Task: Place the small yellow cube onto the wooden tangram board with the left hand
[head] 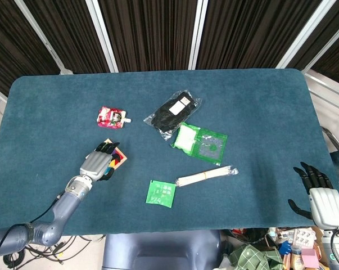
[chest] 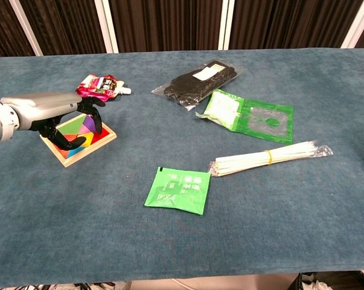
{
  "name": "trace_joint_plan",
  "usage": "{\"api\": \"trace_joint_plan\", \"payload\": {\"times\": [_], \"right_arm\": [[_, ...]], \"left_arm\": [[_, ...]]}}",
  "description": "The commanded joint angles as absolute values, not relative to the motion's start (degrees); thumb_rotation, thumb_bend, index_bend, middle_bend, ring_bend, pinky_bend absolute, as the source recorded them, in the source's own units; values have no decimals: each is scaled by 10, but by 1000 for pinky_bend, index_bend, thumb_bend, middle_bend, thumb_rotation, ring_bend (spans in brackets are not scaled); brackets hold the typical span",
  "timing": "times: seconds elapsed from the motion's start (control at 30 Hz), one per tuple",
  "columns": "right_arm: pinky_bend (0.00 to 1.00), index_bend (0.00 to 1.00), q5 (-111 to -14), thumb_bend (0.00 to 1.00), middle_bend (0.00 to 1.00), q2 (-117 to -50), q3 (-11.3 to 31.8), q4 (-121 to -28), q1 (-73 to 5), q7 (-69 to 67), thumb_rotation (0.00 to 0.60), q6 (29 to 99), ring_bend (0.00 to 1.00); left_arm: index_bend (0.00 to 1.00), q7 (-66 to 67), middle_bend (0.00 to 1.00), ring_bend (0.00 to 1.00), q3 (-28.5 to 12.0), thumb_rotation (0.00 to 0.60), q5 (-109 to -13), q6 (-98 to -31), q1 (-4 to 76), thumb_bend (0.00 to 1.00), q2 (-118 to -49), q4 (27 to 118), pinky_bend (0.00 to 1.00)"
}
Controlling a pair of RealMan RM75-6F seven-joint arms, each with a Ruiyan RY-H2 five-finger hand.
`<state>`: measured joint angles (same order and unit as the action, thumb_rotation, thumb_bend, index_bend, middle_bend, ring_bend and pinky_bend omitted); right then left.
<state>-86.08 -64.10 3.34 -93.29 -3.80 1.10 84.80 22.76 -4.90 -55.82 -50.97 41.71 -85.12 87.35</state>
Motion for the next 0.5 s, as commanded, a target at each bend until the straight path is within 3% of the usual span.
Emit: {"api": "trace_joint_plan", "payload": {"times": [0.03, 0.5], "right_arm": [[129, 147, -860, 169, 46, -641, 34, -933, -38, 11, 600, 848, 75], [129, 147, -860, 169, 46, -641, 34, -934, -38, 12, 600, 847, 75]], "left_arm": [[370, 231, 0, 0, -46, 600, -554, -506, 419, 526, -852, 871, 0], [386, 235, 0, 0, -38, 600, -540, -497, 419, 526, -851, 858, 0]]}}
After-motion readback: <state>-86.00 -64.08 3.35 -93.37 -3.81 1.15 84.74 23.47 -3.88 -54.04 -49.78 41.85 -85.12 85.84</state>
